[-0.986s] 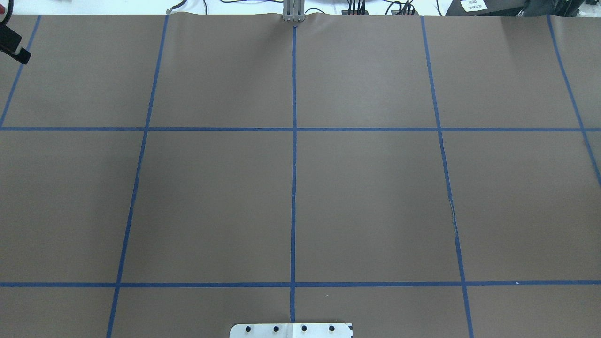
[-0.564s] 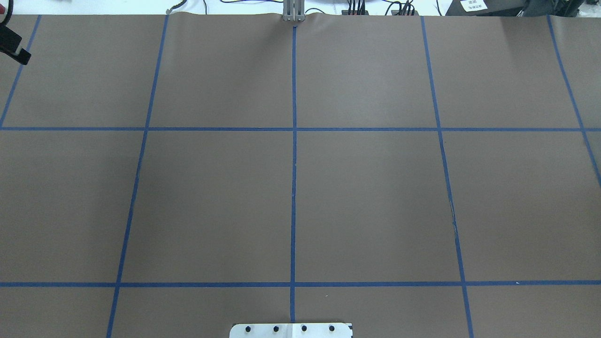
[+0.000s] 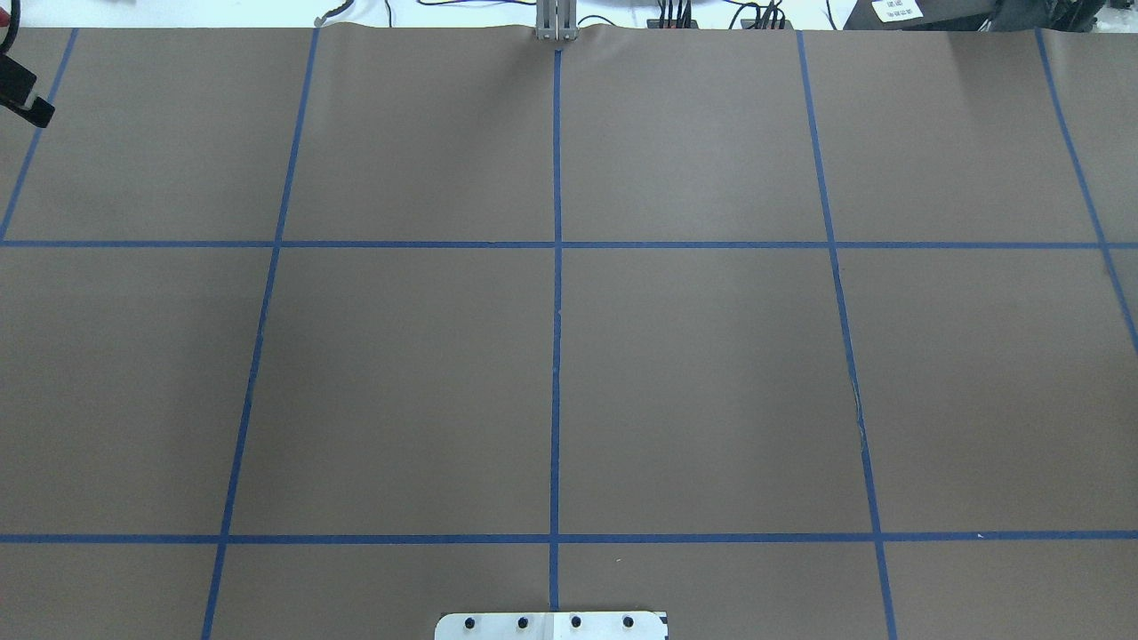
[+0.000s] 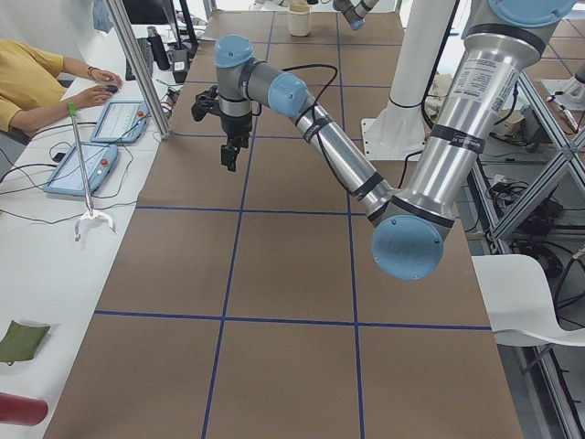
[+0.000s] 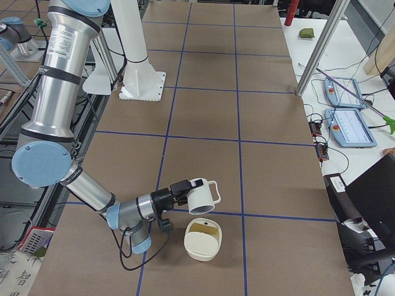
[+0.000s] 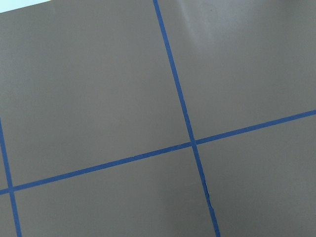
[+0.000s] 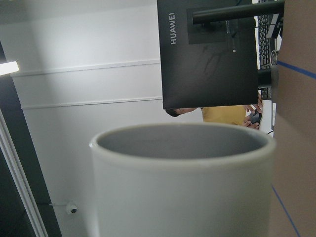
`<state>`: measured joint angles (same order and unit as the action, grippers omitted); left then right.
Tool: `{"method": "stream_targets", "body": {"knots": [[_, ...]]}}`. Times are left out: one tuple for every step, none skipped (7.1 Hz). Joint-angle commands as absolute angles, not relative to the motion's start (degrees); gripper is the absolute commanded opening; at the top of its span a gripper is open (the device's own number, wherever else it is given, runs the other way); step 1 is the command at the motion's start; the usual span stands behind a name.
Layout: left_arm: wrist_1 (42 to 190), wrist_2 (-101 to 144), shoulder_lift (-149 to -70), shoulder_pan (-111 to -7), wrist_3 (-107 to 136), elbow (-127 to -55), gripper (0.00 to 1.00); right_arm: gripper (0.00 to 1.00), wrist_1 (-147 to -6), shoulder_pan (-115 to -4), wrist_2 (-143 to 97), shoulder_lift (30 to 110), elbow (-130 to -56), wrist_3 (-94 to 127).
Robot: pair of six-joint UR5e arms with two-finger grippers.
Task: Left arm hands cup to right arm to dump lemon
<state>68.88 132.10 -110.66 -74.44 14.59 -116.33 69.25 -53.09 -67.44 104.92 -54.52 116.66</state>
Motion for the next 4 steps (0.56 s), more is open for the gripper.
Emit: {"method": "stream_targets", "body": {"knots": [[68.9, 132.1, -110.6, -74.4, 14.7, -116.5, 1.0, 0.0, 59.5, -53.1, -74.3, 104.9, -55.1, 86.5], [68.9, 132.1, -110.6, -74.4, 14.7, -116.4, 1.0, 0.0, 55.8, -53.2, -75.6, 105.0, -55.0, 77.8], [68.9, 132.1, -110.6, -74.4, 14.7, -116.5, 1.0, 0.0, 53.0, -53.2, -77.4, 106.1, -55.0, 66.3], [68.9, 132.1, -110.5, -74.4, 14.7, -116.3, 1.0, 0.0, 51.3, -53.3, -78.1, 107.1, -55.0, 57.8]]}}
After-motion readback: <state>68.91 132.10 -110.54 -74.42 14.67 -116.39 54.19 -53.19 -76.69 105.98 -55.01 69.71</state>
